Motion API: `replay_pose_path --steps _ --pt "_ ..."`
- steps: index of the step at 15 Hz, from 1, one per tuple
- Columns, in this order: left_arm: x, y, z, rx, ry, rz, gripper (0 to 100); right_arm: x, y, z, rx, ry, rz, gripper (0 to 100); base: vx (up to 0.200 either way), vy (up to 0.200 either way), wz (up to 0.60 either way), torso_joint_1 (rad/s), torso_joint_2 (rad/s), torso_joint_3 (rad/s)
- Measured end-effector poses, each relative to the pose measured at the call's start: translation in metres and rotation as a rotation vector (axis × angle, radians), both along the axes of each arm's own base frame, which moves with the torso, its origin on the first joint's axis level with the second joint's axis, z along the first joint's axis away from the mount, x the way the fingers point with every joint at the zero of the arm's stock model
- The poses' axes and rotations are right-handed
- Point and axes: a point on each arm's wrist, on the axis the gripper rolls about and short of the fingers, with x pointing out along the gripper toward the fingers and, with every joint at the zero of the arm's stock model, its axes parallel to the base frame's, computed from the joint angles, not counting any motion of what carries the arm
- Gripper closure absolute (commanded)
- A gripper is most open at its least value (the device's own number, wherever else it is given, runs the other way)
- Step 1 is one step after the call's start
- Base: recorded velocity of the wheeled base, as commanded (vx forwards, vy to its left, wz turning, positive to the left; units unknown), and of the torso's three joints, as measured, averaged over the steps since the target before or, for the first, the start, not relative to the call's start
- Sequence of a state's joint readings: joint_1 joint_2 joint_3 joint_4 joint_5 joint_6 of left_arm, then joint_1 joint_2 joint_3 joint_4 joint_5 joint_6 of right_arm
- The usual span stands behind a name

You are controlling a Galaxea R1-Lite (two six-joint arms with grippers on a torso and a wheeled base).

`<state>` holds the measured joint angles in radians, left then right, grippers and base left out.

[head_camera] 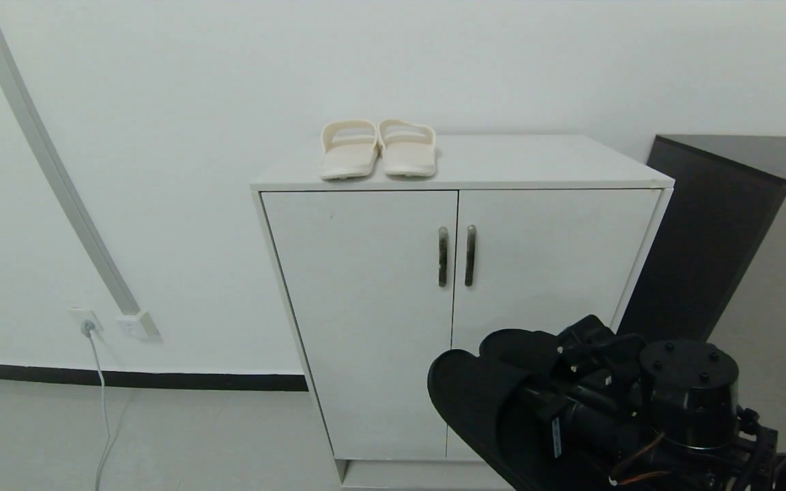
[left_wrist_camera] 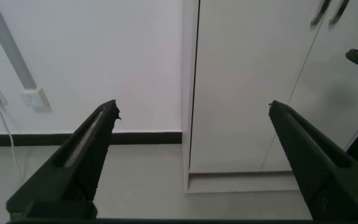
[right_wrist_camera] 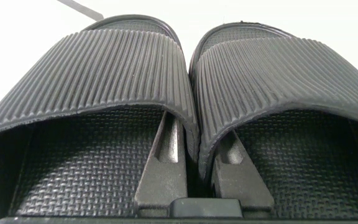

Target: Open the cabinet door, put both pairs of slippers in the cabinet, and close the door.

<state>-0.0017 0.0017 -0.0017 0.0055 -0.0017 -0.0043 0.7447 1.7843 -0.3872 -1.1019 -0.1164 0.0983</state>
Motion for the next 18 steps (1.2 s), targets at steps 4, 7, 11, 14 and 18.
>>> replay_pose_path --steps 4,7,11,14,18 --pt "0.0 0.0 0.0 0.0 0.0 0.0 0 -0.0011 -0.001 -0.0012 -0.002 0.002 0.0 100 0.0 0.0 0.0 -0.073 0.45 0.371" --pt "0.0 0.0 -0.0001 0.001 0.001 0.0 0 -0.0019 -0.0014 -0.0019 -0.001 0.002 0.002 100 0.0 0.0 0.0 -0.015 0.29 0.243" --pt "0.0 -0.0001 -0.0001 0.015 0.001 -0.003 0 -0.0004 -0.0003 -0.0049 0.003 -0.004 0.002 100 0.0 0.0 0.0 0.0 0.0 0.0" --pt "-0.0001 -0.0001 -0.0002 0.022 0.003 -0.006 0 -0.0009 -0.0008 -0.0063 -0.003 -0.025 0.006 100 0.0 0.0 0.0 0.0 0.0 0.0" --pt "0.0001 -0.0001 0.0001 0.018 0.005 -0.006 0 -0.0024 -0.003 -0.0071 0.005 -0.039 0.006 100 0.0 0.0 0.0 -0.012 0.09 0.089"
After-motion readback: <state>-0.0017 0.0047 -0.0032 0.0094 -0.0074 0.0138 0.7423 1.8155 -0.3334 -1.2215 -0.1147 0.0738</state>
